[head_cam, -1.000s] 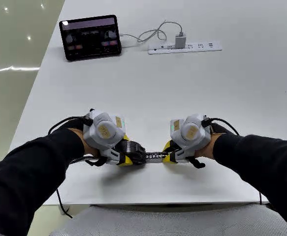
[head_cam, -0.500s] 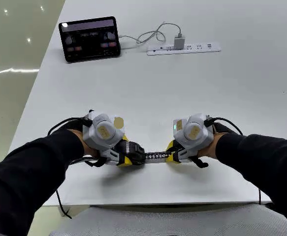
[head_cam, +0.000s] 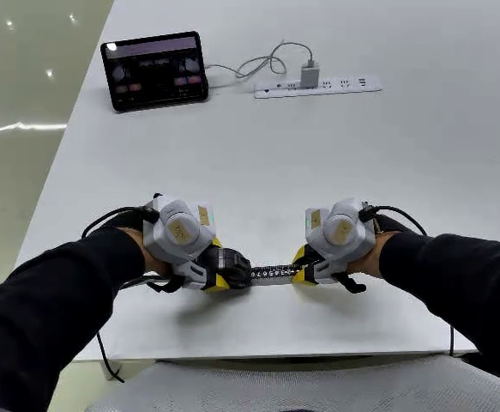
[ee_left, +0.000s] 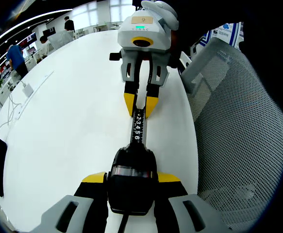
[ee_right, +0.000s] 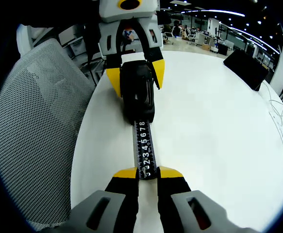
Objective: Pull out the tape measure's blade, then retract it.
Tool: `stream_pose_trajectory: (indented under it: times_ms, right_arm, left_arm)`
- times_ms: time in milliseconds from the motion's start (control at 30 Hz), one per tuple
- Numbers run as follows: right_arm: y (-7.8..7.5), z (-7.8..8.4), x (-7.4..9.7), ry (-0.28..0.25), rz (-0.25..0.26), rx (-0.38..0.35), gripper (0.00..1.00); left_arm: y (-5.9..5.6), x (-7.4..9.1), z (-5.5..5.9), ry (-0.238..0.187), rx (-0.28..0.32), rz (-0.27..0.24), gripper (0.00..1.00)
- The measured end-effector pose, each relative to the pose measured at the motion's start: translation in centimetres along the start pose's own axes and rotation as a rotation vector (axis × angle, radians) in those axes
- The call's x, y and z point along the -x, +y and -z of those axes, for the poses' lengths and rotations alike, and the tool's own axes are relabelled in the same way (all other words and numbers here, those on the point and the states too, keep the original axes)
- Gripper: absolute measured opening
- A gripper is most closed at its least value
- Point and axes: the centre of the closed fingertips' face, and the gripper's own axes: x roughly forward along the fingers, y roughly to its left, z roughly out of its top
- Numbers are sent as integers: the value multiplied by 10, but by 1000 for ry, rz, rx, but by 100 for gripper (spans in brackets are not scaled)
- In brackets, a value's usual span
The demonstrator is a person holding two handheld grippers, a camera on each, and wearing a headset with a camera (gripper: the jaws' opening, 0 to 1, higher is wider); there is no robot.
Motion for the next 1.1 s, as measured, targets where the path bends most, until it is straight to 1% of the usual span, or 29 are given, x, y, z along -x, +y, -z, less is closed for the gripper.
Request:
stream_pose_trajectory:
  times_ms: [700, 933, 1100]
  right_arm:
    - [-1, 5, 3, 6, 2, -19, 9]
    - [-1, 6, 4, 9, 8, -2, 9]
    - [-2, 11, 8, 14, 8, -11, 9]
  left_arm:
    - [-1, 0, 0, 0, -3, -3, 32]
    - [-1, -1, -1, -1, 3, -4, 32]
    - [-1, -1, -1, -2, 1, -4, 32]
